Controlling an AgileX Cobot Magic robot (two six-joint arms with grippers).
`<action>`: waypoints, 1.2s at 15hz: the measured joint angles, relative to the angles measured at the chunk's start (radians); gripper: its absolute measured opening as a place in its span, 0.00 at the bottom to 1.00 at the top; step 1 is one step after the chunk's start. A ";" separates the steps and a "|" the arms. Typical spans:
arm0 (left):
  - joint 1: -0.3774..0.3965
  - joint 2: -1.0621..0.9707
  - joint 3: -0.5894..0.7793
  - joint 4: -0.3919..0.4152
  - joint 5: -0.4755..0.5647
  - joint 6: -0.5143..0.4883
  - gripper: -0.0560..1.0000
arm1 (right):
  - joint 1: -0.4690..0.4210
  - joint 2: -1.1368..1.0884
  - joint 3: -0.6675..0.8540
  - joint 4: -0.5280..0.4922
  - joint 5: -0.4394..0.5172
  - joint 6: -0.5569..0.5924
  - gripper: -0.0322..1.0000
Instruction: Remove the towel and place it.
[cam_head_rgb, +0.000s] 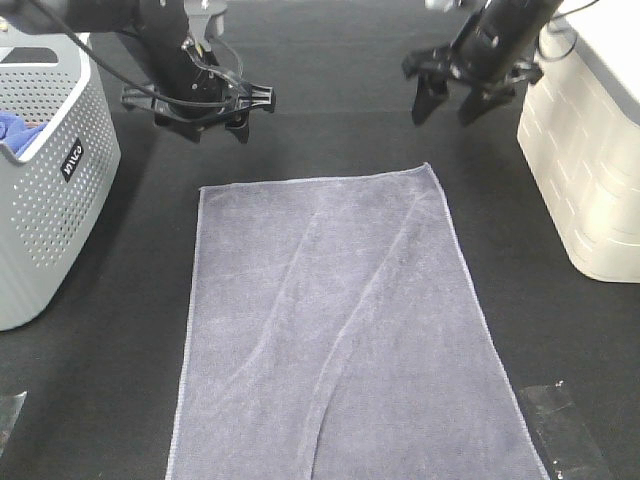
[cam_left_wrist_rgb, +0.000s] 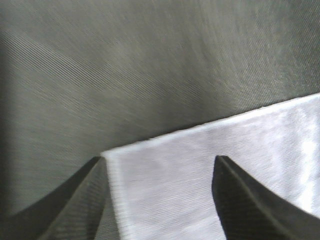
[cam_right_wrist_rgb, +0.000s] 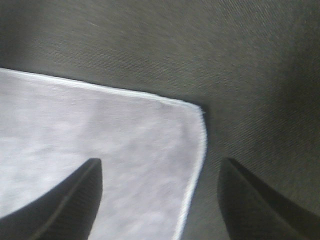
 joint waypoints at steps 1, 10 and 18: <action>0.022 0.043 -0.065 -0.064 0.052 0.033 0.62 | 0.000 0.029 -0.015 -0.005 -0.001 0.000 0.64; 0.061 0.230 -0.275 -0.115 0.192 0.068 0.62 | -0.001 0.166 -0.030 -0.042 -0.146 0.008 0.64; 0.061 0.276 -0.278 -0.090 0.194 0.069 0.62 | -0.002 0.220 -0.038 -0.060 -0.199 0.010 0.58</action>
